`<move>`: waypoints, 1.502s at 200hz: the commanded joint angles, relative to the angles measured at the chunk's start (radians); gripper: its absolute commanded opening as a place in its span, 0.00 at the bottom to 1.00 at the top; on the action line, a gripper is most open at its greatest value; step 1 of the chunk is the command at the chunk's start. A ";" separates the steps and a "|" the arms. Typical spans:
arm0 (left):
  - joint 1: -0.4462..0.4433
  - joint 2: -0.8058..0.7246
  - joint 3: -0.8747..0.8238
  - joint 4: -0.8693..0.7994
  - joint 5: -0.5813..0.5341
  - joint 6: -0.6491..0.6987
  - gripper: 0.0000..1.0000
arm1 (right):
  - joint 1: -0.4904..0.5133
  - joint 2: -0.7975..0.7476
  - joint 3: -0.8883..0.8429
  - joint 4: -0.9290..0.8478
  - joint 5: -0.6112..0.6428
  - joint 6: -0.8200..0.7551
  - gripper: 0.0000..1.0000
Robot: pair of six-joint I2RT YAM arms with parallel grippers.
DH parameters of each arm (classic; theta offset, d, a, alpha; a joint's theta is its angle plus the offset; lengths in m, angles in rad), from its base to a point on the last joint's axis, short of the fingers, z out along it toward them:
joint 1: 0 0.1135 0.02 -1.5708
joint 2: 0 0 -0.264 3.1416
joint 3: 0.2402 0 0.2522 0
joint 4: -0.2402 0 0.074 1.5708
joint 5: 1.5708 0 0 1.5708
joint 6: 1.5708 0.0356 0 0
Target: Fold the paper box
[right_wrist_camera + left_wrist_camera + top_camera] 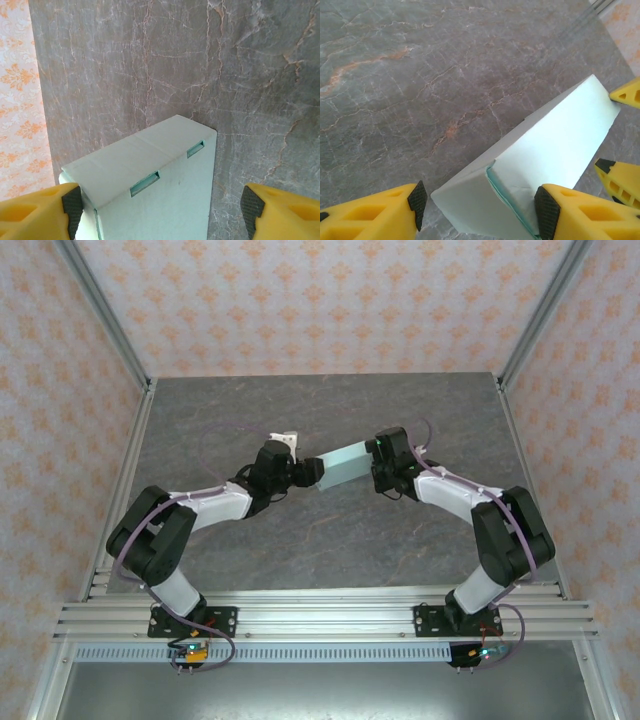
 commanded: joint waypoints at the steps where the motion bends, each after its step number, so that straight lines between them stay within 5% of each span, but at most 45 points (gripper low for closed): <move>1: -0.003 0.030 -0.072 -0.009 -0.053 -0.006 0.63 | 0.006 0.035 -0.010 -0.141 -0.040 0.001 0.82; 50: -0.004 0.000 -0.104 -0.015 -0.079 0.025 0.63 | 0.003 0.012 0.026 -0.155 -0.030 -0.034 0.83; 94: -0.009 0.024 -0.117 0.015 -0.080 0.050 0.62 | 0.000 -0.057 0.166 -0.344 -0.035 -0.019 0.99; 183: -0.031 0.032 -0.107 0.013 -0.108 0.072 0.63 | 0.084 0.213 0.446 -0.516 -0.152 0.030 1.00; 234: -0.034 -0.005 -0.114 0.027 -0.114 0.088 0.63 | 0.091 0.281 0.425 -0.472 -0.176 0.107 0.92; 300: -0.032 -0.180 -0.136 0.002 -0.149 0.054 0.64 | 0.091 0.254 0.350 -0.320 -0.178 0.248 0.67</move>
